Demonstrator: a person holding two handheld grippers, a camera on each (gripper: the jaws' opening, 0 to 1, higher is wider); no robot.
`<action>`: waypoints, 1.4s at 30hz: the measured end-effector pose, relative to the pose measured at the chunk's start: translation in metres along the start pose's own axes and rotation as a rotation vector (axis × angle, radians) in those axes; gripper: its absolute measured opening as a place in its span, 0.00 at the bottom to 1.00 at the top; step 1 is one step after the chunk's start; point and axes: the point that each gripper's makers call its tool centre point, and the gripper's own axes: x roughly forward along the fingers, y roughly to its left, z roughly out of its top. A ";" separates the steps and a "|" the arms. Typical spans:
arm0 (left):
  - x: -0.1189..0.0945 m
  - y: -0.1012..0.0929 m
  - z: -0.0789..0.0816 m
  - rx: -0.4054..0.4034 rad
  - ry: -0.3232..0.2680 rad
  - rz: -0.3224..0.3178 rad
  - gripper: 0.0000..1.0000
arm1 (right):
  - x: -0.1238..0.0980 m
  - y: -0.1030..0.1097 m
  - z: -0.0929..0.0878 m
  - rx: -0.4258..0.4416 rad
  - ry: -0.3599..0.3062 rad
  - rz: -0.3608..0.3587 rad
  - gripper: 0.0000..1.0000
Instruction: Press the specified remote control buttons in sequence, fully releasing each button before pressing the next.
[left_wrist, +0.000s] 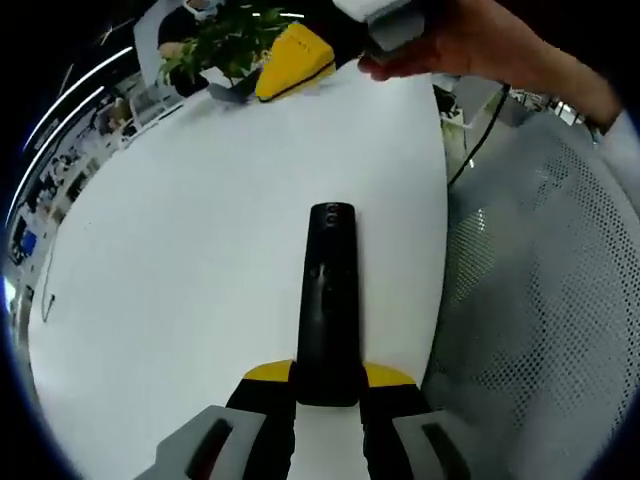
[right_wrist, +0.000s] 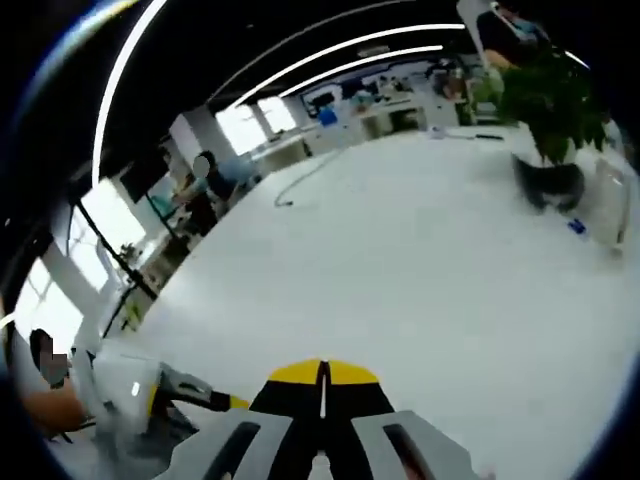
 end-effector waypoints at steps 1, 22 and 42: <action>0.000 -0.002 0.000 -0.008 -0.020 0.003 0.23 | 0.003 -0.003 -0.005 0.015 0.013 0.004 0.00; 0.000 -0.015 0.001 -0.018 -0.168 0.030 0.23 | 0.008 -0.026 -0.076 0.185 0.311 -0.040 0.00; 0.000 -0.015 0.002 -0.013 -0.201 0.015 0.24 | 0.013 -0.026 -0.086 0.160 0.347 -0.036 0.00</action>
